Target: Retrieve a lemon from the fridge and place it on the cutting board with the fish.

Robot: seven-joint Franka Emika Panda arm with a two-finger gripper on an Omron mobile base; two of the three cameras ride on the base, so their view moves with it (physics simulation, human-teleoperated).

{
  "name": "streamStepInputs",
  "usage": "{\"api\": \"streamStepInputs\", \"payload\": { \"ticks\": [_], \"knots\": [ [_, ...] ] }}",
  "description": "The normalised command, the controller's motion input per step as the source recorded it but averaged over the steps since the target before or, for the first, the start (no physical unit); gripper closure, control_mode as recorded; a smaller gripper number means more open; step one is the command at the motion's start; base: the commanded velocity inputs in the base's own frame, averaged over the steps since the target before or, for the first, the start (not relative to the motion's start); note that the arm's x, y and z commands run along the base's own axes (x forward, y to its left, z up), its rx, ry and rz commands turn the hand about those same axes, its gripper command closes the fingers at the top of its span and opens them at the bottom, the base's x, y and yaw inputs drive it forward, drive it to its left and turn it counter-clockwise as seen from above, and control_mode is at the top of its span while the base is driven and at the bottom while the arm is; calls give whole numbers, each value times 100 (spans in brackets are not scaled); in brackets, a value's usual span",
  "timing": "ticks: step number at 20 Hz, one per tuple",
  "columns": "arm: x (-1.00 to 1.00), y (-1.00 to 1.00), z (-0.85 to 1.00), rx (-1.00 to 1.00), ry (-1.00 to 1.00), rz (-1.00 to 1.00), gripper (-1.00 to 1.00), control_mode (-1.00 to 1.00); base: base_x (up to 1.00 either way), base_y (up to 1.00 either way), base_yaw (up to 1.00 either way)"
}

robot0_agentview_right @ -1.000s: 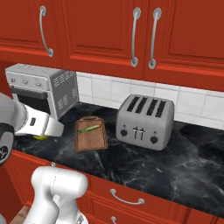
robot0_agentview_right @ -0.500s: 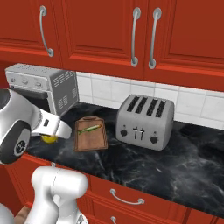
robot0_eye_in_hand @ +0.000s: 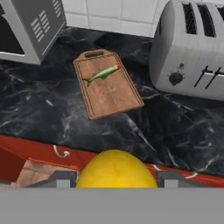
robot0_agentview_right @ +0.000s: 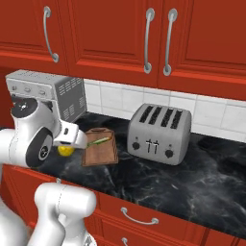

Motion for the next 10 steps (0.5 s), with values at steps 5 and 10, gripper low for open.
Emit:
{"api": "streamStepInputs", "payload": {
  "ticks": [5, 10],
  "knots": [
    [30, 0, -46, -1, 7, 14, 100, -100, 0, 0, 0],
    [39, 8, -36, -5, 6, 8, 100, -100, 0, 0, 0]
  ]
}}
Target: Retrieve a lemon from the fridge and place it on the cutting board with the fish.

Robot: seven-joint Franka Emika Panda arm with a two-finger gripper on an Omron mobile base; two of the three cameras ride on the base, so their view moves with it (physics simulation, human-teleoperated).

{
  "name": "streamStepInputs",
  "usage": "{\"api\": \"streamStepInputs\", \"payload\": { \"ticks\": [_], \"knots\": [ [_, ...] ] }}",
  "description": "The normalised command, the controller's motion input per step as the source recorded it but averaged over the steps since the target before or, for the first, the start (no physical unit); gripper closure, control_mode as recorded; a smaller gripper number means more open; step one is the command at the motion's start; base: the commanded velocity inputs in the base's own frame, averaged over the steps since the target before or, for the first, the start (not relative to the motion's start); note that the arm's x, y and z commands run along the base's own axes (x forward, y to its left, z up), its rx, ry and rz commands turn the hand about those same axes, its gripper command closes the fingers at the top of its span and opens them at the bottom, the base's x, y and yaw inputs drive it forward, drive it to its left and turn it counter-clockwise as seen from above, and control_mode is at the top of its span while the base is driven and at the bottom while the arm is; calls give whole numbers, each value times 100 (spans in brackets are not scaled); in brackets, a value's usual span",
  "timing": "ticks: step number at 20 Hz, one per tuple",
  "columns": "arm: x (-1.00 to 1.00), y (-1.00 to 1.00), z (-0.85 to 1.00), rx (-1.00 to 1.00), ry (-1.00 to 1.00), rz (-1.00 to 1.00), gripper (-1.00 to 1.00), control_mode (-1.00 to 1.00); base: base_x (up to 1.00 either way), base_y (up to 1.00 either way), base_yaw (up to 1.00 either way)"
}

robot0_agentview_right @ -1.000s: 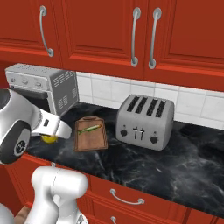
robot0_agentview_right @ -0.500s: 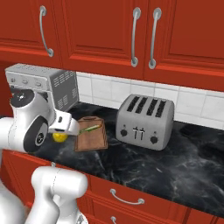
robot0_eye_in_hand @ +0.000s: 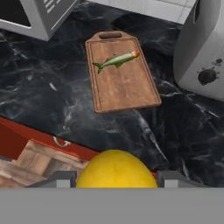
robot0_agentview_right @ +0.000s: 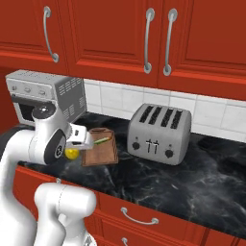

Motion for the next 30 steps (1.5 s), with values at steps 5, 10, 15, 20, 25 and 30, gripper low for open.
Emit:
{"api": "streamStepInputs", "payload": {
  "ticks": [5, 10, 15, 20, 25, 30],
  "knots": [
    [51, 8, -27, -13, 5, 0, 100, -100, 0, 0, 0],
    [49, 2, -18, -12, 2, 0, 100, -100, 0, 0, 0],
    [40, 0, -27, -1, 0, 1, 100, -100, 0, 0, 0],
    [52, 0, -25, 0, 1, 5, 100, -100, 0, 0, 0],
    [45, 0, -25, 0, 8, 5, 100, -100, 0, 0, 0],
    [49, 0, -15, 0, 12, 4, 100, -100, 0, 0, 0]
  ]
}}
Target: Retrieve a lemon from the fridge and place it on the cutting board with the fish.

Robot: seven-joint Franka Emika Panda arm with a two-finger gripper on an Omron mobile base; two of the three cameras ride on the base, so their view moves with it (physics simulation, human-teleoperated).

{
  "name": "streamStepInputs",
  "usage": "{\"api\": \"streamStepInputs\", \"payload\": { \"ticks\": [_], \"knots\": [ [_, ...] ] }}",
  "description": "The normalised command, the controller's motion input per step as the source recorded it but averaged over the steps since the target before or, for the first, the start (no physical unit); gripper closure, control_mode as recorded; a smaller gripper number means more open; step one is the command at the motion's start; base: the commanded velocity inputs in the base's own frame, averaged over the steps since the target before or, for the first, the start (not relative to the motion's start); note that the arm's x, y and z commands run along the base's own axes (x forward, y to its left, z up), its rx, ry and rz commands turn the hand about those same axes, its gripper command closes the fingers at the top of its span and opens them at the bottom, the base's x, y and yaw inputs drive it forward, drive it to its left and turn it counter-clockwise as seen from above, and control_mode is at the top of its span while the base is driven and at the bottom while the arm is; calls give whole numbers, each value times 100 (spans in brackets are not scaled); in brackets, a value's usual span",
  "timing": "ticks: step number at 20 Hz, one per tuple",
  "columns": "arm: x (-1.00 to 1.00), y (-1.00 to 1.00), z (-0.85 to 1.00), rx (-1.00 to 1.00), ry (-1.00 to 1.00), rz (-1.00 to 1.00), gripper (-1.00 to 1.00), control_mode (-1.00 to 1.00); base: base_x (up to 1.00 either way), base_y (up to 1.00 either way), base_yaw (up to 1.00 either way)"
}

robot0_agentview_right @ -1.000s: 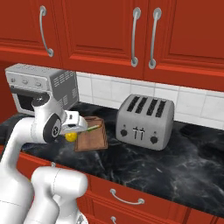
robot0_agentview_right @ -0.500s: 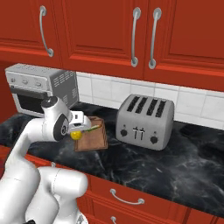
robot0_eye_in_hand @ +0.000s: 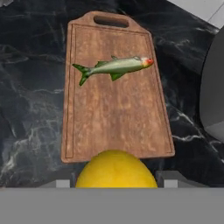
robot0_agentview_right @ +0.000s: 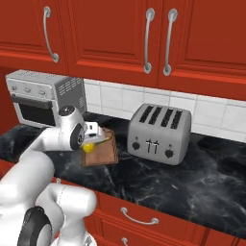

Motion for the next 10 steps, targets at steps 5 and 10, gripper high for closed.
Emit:
{"api": "streamStepInputs", "payload": {
  "ticks": [5, 10],
  "knots": [
    [52, 0, -13, 0, 7, 5, 100, -100, 0, 0, 0],
    [38, 0, -20, 0, 3, 5, 100, -100, 0, 0, 0]
  ]
}}
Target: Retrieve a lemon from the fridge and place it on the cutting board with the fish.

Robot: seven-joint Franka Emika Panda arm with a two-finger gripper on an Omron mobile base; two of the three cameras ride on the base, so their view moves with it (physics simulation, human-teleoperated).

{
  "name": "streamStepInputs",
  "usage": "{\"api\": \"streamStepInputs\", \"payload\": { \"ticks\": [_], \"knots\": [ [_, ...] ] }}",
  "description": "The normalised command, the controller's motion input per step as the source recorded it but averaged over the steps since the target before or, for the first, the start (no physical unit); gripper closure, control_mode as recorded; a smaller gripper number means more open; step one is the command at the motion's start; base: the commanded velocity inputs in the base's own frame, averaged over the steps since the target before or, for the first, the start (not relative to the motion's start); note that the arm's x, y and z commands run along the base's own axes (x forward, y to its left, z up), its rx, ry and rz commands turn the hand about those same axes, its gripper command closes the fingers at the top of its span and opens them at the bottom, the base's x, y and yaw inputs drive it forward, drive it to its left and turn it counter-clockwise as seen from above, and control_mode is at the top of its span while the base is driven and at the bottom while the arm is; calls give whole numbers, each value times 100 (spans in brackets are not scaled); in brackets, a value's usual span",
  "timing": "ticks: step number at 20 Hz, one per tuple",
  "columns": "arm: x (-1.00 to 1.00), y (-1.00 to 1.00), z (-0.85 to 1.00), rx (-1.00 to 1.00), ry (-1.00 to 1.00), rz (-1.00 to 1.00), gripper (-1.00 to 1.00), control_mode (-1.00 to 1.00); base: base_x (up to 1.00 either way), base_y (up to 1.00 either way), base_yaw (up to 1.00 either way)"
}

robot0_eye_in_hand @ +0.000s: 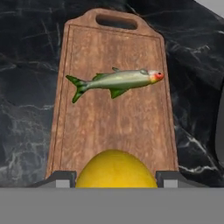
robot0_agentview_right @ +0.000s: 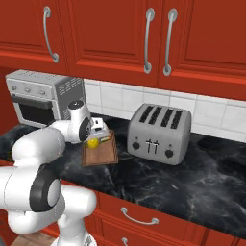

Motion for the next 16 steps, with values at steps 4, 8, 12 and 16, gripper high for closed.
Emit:
{"api": "streamStepInputs", "payload": {
  "ticks": [4, 8, 12, 16],
  "knots": [
    [31, 0, -30, 0, 1, 3, 100, -100, 0, 0, 0],
    [17, 0, -36, 0, 0, 3, 100, -100, 0, 0, 0],
    [16, 0, -34, 0, 0, 3, 100, -100, 0, 0, 0],
    [16, 0, -33, 0, 0, 3, 100, -100, 0, 0, 0]
  ]
}}
